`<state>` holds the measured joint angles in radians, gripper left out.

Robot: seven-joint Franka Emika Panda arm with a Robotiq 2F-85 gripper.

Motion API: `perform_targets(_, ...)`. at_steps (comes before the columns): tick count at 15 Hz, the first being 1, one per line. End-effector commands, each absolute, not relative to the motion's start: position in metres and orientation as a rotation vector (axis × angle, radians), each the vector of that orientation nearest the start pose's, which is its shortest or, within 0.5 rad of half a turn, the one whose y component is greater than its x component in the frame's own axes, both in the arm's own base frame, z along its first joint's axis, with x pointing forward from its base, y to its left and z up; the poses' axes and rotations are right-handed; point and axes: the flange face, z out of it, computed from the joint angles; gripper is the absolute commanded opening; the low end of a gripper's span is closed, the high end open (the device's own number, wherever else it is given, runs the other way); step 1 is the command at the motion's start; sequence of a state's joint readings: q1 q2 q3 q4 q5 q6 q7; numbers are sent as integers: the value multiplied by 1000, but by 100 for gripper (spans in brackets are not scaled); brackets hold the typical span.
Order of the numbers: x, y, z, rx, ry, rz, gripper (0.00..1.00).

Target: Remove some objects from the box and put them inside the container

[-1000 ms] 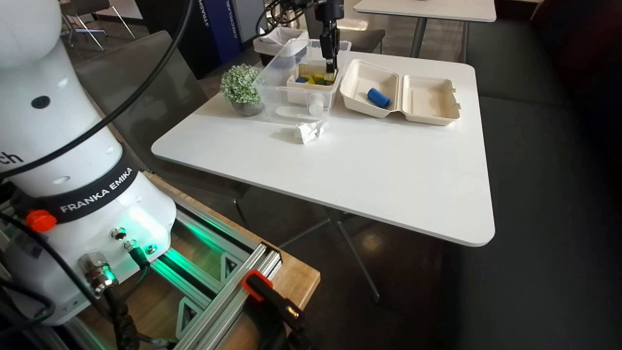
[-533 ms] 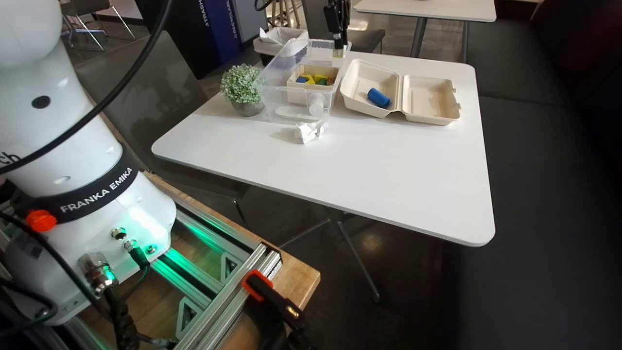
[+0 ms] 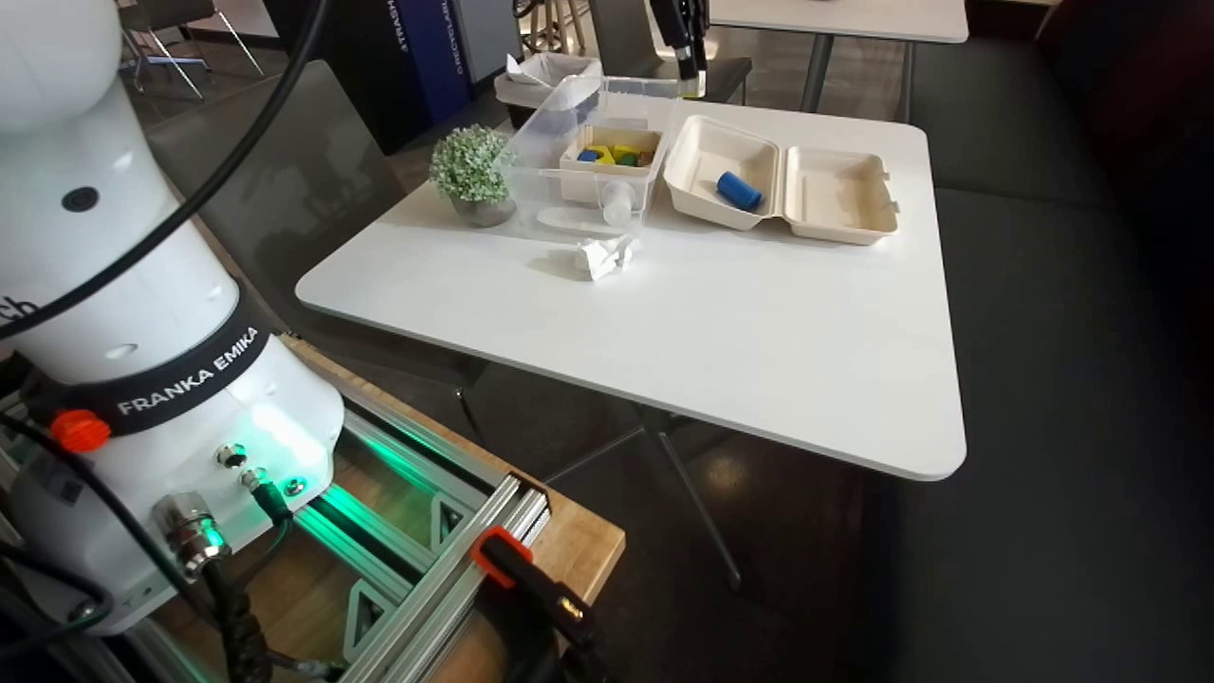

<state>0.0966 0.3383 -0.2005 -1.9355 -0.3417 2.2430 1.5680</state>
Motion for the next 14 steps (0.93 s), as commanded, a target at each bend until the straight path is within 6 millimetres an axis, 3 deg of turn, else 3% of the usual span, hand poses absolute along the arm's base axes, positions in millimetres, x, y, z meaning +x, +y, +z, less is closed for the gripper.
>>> perform_targets(1, 615, -76, 307, -2552, 2252, -354, 10)
perform_targets(9, 633, -87, 269, -2613, 2118, -360, 10)
perform_targets(10, 635, -89, 265, -2621, 2111, -368, 60)
perform_targets(11, 636, -90, 263, -2629, 2107, -369, 61)
perform_targets(14, 635, -87, 267, -2649, 2072, -345, 81)
